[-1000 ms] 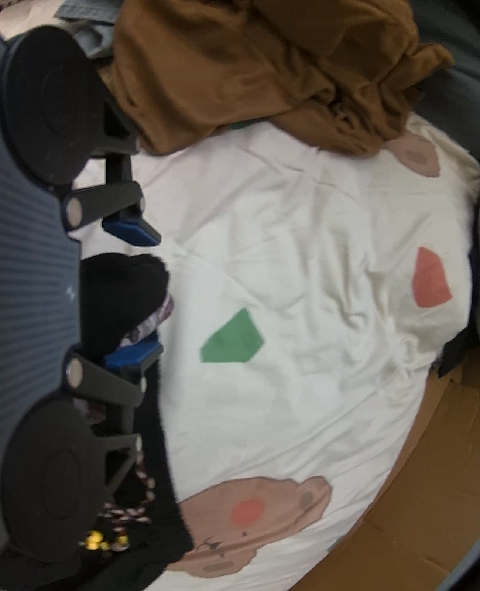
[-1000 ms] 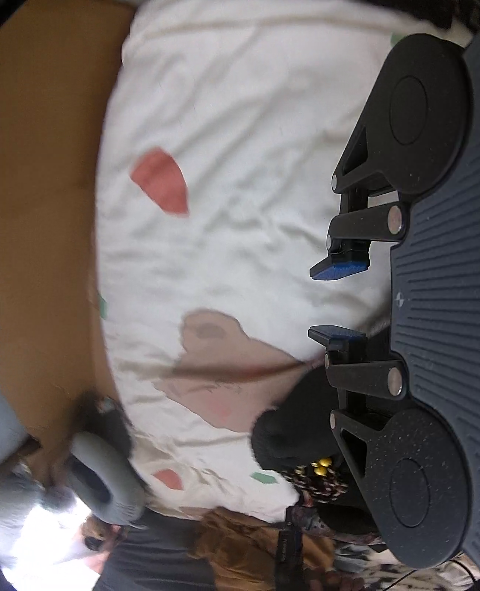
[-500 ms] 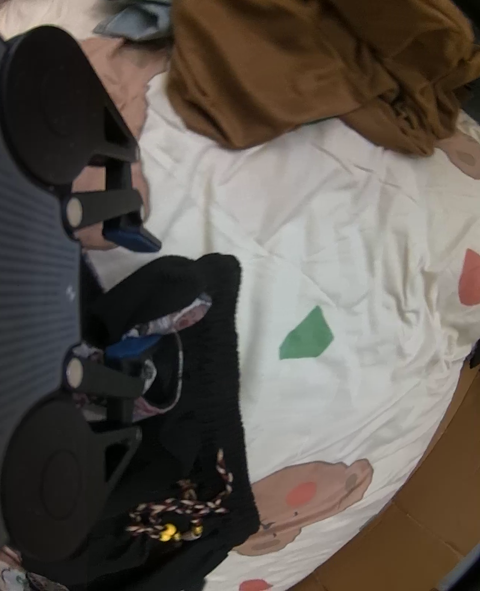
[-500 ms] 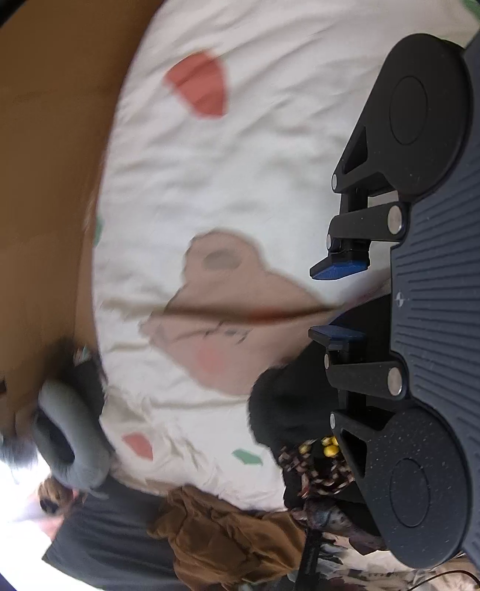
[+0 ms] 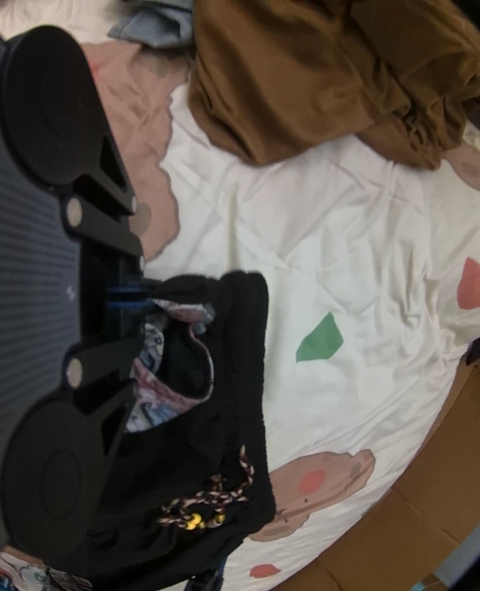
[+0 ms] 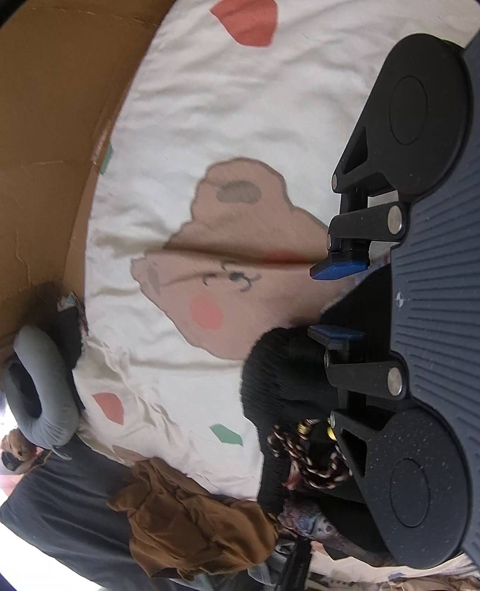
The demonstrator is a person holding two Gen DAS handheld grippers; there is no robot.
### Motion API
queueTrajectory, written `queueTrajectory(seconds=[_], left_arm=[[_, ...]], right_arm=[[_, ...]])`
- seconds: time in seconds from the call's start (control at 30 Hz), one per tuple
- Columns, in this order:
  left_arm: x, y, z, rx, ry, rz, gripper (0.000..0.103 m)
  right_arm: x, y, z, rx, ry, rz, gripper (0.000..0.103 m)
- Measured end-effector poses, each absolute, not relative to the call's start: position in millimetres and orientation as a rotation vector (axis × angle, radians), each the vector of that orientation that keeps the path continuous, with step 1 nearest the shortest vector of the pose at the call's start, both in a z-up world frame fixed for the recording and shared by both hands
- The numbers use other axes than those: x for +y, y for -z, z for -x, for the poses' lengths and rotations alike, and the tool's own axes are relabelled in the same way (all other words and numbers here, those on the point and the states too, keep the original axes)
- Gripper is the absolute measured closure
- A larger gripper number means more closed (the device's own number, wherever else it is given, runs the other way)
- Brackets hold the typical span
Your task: Fold clothes
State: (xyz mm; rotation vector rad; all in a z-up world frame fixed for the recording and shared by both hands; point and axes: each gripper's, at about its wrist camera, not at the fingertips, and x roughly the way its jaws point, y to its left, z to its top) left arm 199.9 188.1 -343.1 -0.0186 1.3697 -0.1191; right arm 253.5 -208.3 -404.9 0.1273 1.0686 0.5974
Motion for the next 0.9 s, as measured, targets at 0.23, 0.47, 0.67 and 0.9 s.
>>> queueTrajectory(seconds=[0.23,0.47,0.67,0.9], left_arm=[[201.6,337.5,-192.9,1.365,0.121,-0.017,0.098],[201.4,342.1,-187.5,1.373,0.135,-0.031,0.098],[201.6,343.4,-186.3,1.375,0.137,-0.034,0.098],[201.2,345.5,-184.9,1.377,0.137,-0.038,0.098]], right_arm=[[-196.3,409.4,-242.8,1.079,-0.616,-0.090,0.068],[-186.5,411.6,-232.9,1.077,-0.627,-0.043,0.063],[-193.5,407.2,-245.0,1.051,-0.608,-0.047,0.056],[-200.7,412.1,-254.4,1.029,-0.585,-0.044,0.060]])
